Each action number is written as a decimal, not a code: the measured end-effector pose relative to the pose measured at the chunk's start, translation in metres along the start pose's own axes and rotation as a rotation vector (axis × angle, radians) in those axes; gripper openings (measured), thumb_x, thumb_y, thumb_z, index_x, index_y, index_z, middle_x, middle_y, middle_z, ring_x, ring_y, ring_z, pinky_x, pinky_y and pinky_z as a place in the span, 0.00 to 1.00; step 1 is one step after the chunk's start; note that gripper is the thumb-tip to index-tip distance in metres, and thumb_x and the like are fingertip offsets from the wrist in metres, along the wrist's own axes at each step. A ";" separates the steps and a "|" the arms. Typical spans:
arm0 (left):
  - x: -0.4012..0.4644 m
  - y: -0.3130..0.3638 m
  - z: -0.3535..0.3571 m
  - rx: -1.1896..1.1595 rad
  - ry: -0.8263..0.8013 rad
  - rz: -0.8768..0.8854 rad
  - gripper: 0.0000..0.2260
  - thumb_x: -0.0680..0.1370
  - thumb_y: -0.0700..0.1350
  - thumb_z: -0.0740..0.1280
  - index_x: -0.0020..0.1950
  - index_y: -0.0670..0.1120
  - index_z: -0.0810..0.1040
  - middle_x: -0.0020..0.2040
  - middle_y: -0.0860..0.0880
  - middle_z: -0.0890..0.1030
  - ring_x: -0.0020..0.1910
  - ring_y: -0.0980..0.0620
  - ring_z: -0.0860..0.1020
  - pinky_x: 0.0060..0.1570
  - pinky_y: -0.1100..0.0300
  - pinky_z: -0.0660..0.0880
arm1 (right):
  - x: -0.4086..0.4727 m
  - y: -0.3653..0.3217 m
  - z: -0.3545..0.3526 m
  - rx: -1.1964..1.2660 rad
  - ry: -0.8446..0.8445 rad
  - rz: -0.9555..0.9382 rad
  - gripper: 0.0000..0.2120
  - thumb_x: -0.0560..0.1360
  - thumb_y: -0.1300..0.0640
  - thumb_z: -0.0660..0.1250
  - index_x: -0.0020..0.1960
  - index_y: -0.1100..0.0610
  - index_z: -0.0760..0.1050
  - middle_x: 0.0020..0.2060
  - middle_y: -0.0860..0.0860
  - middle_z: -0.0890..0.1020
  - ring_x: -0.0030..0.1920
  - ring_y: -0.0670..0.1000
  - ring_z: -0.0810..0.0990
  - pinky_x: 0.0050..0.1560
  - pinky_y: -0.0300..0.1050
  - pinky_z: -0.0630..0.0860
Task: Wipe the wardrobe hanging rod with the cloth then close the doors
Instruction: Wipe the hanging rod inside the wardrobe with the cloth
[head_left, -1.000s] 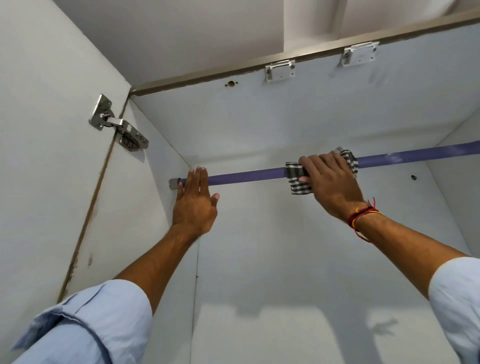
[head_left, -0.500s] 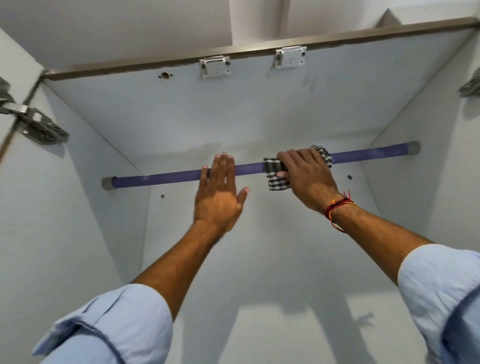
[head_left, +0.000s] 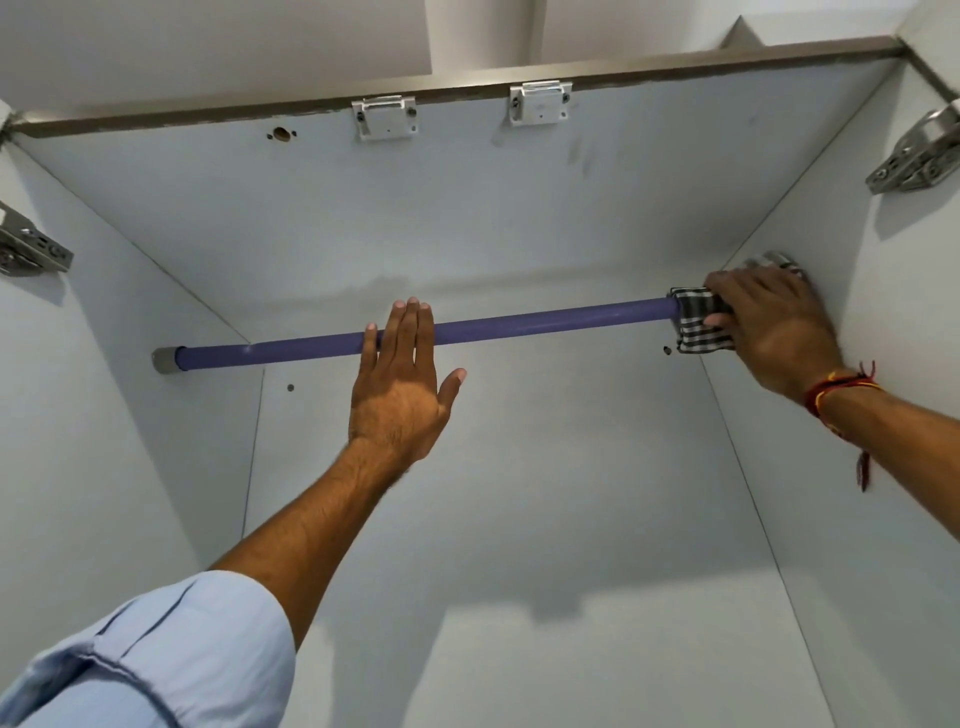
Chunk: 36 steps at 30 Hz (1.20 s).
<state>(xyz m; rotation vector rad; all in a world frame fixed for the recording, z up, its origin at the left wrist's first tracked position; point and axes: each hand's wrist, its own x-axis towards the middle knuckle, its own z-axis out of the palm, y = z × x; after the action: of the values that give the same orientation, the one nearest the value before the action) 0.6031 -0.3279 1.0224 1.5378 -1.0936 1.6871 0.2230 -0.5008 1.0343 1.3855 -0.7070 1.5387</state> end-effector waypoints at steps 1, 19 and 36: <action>0.000 0.001 -0.001 -0.011 -0.007 -0.001 0.38 0.79 0.65 0.46 0.80 0.43 0.40 0.82 0.46 0.42 0.81 0.47 0.41 0.79 0.47 0.42 | -0.001 -0.005 -0.002 0.026 0.022 0.017 0.19 0.82 0.53 0.58 0.67 0.61 0.75 0.59 0.61 0.83 0.62 0.64 0.78 0.71 0.60 0.68; -0.004 0.002 -0.070 -0.149 -0.181 0.131 0.30 0.83 0.52 0.51 0.80 0.41 0.43 0.82 0.43 0.44 0.81 0.44 0.44 0.79 0.48 0.46 | 0.000 -0.205 -0.078 0.438 -0.148 0.169 0.17 0.85 0.49 0.58 0.70 0.51 0.75 0.59 0.56 0.86 0.59 0.59 0.84 0.49 0.53 0.84; -0.423 0.310 -0.182 -1.592 -1.640 -0.127 0.08 0.79 0.39 0.65 0.53 0.37 0.81 0.40 0.42 0.82 0.32 0.55 0.81 0.29 0.61 0.79 | -0.494 -0.206 -0.365 0.812 -0.457 1.907 0.17 0.86 0.54 0.58 0.55 0.66 0.78 0.45 0.73 0.83 0.40 0.67 0.84 0.46 0.72 0.83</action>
<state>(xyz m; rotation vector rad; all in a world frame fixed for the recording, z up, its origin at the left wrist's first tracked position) 0.3106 -0.2772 0.5536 1.3170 -2.0094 -1.0629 0.2200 -0.2199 0.4510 1.5619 -2.2420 3.1996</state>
